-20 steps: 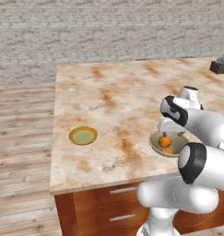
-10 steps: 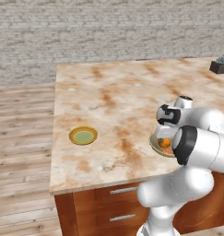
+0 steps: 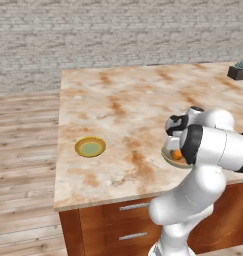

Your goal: Remove the orange from the bowl and place it on the small plate. Then place the bowl with only the shrimp in the microwave, close the door, and press the start button to microwave the shrimp.

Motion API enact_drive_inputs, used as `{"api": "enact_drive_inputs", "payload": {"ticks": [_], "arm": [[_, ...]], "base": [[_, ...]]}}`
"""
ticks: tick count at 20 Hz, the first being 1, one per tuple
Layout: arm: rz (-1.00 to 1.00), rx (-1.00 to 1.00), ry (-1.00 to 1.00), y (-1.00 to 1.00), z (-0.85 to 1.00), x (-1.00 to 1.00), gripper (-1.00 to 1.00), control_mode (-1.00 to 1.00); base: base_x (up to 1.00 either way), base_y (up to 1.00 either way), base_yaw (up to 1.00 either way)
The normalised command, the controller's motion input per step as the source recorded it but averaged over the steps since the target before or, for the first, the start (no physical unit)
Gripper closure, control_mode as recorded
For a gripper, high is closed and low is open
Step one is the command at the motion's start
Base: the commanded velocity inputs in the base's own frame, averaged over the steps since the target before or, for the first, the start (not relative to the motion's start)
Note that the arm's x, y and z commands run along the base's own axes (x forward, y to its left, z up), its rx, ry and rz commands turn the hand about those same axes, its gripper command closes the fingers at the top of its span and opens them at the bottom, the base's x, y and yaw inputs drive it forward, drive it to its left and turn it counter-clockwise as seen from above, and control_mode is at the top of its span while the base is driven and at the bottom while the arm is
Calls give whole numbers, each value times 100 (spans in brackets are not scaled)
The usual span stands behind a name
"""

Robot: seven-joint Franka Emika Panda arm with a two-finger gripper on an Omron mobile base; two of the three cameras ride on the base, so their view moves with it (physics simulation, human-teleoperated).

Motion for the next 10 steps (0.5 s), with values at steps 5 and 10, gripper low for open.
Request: {"api": "enact_drive_inputs", "payload": {"ticks": [5, 10], "arm": [[0, 0, -4, 0, -25, -9, 100, -100], [0, 0, -11, 0, -7, -39, 100, -100]], "base": [[0, 0, 0], [0, 0, 0]]}}
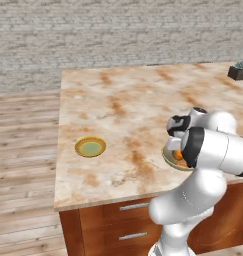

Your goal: Remove the orange from the bowl and place it on the small plate. Then place the bowl with only the shrimp in the microwave, close the door, and press the start button to microwave the shrimp.

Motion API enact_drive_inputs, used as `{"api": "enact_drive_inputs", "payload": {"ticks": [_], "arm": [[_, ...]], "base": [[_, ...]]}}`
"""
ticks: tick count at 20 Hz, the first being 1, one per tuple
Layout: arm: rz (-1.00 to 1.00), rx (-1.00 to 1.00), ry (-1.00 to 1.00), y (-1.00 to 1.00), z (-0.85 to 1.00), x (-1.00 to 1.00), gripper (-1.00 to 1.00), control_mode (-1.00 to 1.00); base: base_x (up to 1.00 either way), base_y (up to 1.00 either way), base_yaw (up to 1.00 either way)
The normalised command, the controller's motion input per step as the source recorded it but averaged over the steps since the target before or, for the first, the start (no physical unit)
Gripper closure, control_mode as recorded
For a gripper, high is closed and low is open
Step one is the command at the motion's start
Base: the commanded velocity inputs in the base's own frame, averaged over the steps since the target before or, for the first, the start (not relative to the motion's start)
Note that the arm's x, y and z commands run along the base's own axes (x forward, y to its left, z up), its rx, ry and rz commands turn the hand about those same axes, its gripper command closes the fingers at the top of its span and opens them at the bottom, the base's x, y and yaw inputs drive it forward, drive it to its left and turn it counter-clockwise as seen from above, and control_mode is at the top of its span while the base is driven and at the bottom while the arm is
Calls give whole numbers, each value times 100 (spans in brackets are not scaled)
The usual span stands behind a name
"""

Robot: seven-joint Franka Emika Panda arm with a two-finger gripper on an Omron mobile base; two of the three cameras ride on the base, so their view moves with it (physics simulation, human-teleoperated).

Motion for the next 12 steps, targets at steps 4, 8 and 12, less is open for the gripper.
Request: {"api": "enact_drive_inputs", "payload": {"ticks": [4, 8, 12], "arm": [[0, 0, -17, 0, 19, -15, 100, -100], [0, 0, -22, 0, 65, -7, 100, -100], [0, 0, -23, 7, 91, 0, 100, -100]], "base": [[0, 0, 0], [0, 0, 0], [0, 0, 0]]}}
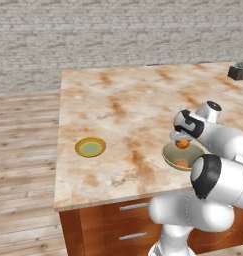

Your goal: Remove the orange from the bowl and place it on the small plate. Then place the bowl with only the shrimp in the microwave, close the door, and press the start button to microwave the shrimp.

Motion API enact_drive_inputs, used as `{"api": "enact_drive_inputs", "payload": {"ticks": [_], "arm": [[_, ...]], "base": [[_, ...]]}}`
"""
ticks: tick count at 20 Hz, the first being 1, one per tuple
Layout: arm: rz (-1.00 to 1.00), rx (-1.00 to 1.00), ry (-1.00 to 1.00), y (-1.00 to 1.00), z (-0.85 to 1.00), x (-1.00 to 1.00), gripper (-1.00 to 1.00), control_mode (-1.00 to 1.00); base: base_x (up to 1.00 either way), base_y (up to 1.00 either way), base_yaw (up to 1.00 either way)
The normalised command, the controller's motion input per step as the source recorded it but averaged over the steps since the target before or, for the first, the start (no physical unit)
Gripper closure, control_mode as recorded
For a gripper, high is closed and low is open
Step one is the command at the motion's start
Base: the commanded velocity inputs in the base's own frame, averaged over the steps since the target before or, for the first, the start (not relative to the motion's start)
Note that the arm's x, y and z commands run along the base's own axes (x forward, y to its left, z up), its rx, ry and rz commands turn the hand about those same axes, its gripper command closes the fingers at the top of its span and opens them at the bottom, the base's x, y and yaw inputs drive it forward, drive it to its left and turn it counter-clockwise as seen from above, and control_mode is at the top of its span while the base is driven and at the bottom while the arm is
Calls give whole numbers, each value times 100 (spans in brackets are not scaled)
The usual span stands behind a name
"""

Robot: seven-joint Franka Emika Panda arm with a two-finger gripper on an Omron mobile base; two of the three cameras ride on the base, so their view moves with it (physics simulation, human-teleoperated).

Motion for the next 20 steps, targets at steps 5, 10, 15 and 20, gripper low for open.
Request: {"api": "enact_drive_inputs", "payload": {"ticks": [5, 10, 15, 20], "arm": [[0, 1, -7, 70, 69, 15, 100, -100], [0, 0, 1, 100, 29, 34, 100, -100], [0, -1, 0, 100, 0, 33, 100, -100], [0, -2, 4, 100, -7, 32, 100, -100]], "base": [[0, 0, 0], [0, 0, 0], [0, 0, 0], [0, 0, 0]]}}
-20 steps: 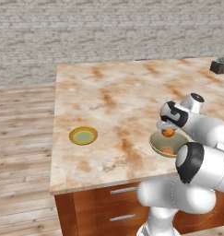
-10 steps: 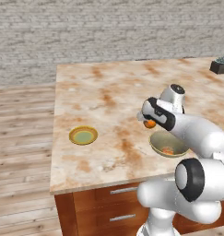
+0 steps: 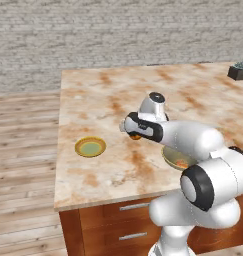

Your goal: Remove the orange from the bowl and place it on the small plate. Then place the bowl with only the shrimp in the microwave, close the door, and press the start button to microwave the shrimp.

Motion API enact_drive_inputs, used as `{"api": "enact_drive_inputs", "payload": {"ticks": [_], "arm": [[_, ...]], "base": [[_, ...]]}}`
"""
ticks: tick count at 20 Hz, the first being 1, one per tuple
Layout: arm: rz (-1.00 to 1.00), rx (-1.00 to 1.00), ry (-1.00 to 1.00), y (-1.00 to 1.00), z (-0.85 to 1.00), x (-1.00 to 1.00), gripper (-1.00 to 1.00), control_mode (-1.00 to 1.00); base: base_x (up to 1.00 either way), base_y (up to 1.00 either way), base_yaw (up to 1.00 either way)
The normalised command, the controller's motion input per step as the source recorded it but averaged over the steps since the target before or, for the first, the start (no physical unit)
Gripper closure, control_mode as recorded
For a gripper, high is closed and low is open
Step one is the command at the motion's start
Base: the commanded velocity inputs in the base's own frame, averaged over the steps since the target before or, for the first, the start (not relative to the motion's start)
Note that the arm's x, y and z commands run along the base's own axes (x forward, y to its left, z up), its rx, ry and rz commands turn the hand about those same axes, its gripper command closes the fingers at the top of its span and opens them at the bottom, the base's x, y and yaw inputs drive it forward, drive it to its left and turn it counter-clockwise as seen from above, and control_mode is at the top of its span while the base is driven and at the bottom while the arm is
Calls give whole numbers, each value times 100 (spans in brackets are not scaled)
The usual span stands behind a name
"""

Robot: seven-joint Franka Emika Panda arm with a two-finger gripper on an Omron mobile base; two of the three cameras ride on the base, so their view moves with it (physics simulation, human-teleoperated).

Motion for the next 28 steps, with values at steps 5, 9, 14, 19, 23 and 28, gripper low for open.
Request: {"api": "enact_drive_inputs", "payload": {"ticks": [5, 9, 14, 19, 23, 28], "arm": [[0, -2, 3, 100, -19, 45, 100, -100], [0, -4, 9, 100, -21, 31, 100, -100], [0, -4, 10, 93, -25, 27, 100, -100], [0, 0, 1, 30, -36, 10, 100, -100], [0, 0, 0, 2, -33, 19, 100, -100], [0, 0, 0, 0, -28, 37, 100, -100]], "base": [[0, 0, 0], [0, 0, 0], [0, 0, 0], [0, 0, 0], [0, 0, 0], [0, 0, 0]]}}
